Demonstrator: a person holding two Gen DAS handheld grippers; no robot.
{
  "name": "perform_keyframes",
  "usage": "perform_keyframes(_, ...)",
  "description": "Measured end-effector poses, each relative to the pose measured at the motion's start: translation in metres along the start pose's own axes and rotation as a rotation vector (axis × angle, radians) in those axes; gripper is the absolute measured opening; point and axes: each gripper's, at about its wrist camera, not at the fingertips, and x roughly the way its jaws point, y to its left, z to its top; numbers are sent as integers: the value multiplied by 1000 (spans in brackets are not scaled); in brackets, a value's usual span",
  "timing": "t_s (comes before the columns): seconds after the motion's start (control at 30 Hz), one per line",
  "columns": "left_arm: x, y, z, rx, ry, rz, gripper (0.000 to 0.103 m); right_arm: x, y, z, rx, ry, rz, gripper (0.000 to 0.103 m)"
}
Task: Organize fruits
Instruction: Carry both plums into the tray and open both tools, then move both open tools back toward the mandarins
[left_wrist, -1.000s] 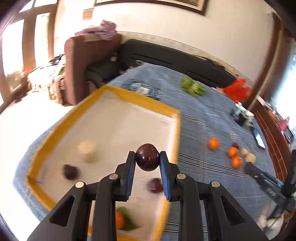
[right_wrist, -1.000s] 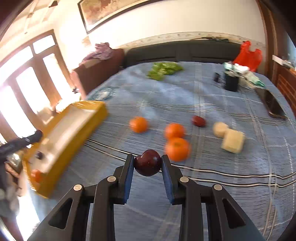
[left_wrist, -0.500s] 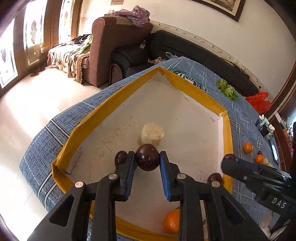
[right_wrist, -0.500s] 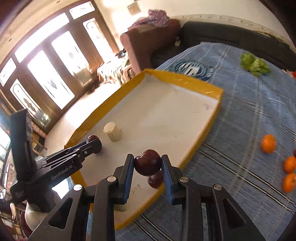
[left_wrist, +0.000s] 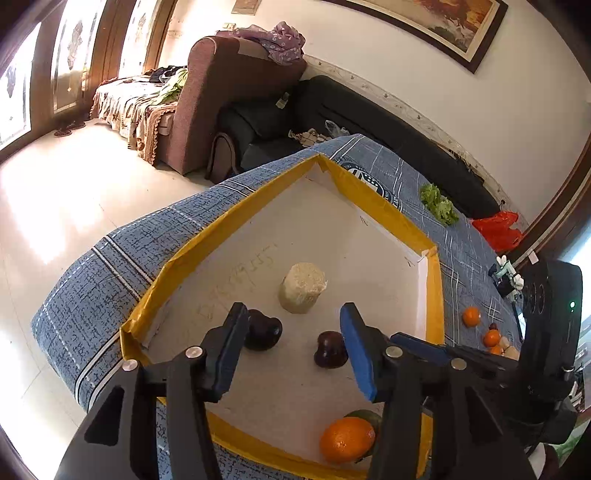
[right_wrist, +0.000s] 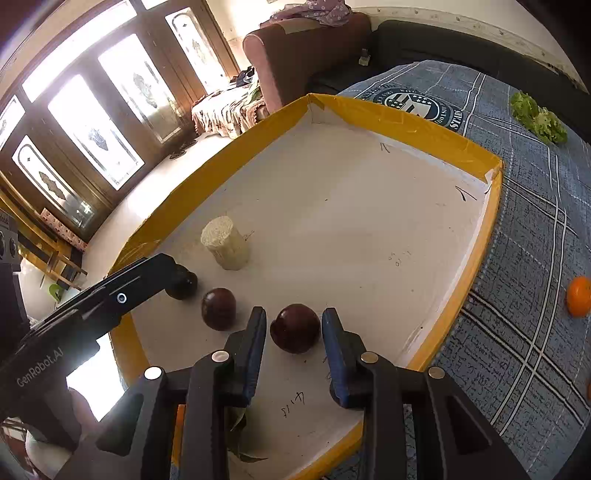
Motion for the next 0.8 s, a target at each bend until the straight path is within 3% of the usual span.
perform_keyframes(0.23,-22,-13,-2,-36,-21,-23,79,-30,0,-10,0,-62,2,41)
perform_keyframes(0.33,-32,-34,-7,5,-35,-29,85,-51,-9,-23,15,-98,-6,45)
perform_keyframes(0.5,-36,-79,-24,100,-10,-108,87,-81,-43,-53,73,-142,-42,47)
perform_keyframes(0.8,-17,-146,-60,284,89,-153,87,-161,-155,-124,292,-252,-237,46)
